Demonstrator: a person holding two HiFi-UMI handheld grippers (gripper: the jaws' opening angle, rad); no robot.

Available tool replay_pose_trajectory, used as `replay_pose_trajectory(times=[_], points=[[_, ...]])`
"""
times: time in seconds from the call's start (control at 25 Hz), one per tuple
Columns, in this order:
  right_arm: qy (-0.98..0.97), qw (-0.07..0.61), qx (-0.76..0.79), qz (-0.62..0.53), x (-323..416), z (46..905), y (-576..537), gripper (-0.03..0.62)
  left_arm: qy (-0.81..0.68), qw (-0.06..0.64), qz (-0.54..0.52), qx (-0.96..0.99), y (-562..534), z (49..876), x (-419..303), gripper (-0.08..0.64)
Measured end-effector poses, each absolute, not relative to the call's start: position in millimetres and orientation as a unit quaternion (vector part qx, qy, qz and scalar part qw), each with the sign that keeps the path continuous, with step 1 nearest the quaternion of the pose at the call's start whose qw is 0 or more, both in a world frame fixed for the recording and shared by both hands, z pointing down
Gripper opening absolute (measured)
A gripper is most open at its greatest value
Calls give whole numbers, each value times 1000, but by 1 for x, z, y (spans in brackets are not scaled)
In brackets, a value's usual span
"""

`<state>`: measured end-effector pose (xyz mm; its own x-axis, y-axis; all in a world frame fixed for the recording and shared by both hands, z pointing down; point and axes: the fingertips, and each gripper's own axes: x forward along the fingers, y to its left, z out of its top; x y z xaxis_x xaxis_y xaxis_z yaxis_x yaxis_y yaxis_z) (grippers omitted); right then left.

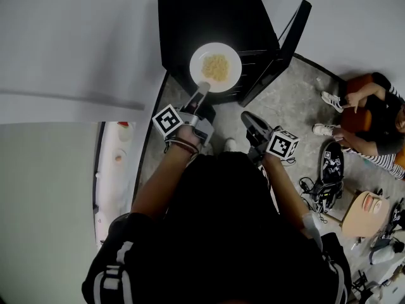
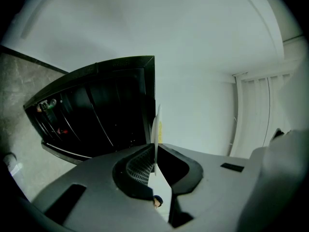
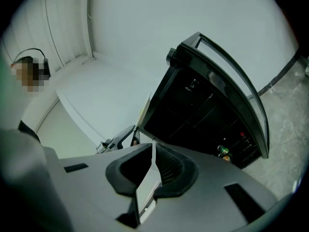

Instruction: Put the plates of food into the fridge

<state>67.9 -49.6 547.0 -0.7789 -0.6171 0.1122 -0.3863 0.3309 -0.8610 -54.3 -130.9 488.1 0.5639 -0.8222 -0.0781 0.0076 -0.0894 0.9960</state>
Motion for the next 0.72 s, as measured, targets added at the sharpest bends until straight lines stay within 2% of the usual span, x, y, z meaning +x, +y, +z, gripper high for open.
replay_pose_trajectory(times=[0.72], points=[[802, 115, -309, -499, 61, 553, -49, 26, -324, 641, -325, 615, -97, 531, -55, 34]])
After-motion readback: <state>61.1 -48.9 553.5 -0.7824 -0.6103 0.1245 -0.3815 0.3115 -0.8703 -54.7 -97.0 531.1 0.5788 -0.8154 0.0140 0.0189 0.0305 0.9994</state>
